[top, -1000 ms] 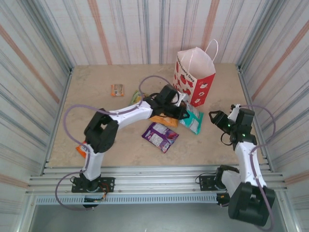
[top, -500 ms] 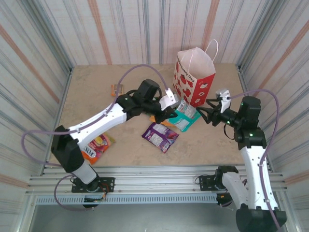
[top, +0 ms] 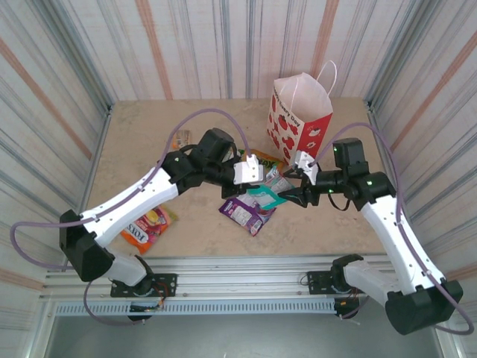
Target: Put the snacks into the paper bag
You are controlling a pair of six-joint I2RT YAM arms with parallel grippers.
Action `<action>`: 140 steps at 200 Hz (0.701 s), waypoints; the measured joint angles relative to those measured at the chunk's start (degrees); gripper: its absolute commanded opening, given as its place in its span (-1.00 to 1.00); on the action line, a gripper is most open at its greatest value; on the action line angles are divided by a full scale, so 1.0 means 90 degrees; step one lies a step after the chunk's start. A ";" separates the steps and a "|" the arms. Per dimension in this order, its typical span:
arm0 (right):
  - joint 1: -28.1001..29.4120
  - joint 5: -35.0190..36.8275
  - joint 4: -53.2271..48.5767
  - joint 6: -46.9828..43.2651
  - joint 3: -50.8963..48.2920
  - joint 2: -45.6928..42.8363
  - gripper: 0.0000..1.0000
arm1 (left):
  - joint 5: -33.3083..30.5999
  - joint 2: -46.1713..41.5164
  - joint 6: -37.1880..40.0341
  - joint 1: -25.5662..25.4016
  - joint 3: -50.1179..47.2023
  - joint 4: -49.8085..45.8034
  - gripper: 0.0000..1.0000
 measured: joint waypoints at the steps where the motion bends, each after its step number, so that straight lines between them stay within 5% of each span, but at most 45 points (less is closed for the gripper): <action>1: 0.0017 0.0000 -0.0007 -0.0005 0.0005 0.0022 0.35 | -0.0005 -0.0002 0.0010 -0.0007 -0.0007 -0.0002 -1.00; 35: 0.0406 0.0053 -0.0092 -0.0211 0.0012 0.0425 0.13 | -0.0051 -0.0041 0.0109 -0.0100 -0.0124 -0.0044 -1.00; 68: 0.0476 0.0049 -0.0063 -0.0338 -0.0024 0.0517 -0.35 | -0.0051 -0.0051 0.0121 -0.0104 -0.0148 -0.0044 -1.00; 121: 0.0483 0.0087 0.0090 -0.0515 -0.0226 0.0384 -0.84 | -0.0146 -0.0051 0.0104 -0.0146 -0.0172 -0.0017 -1.00; 140: 0.0483 0.0104 0.0199 -0.0512 -0.0318 0.0270 -0.94 | -0.0163 -0.0066 0.0080 -0.0146 -0.0221 0.0085 -0.62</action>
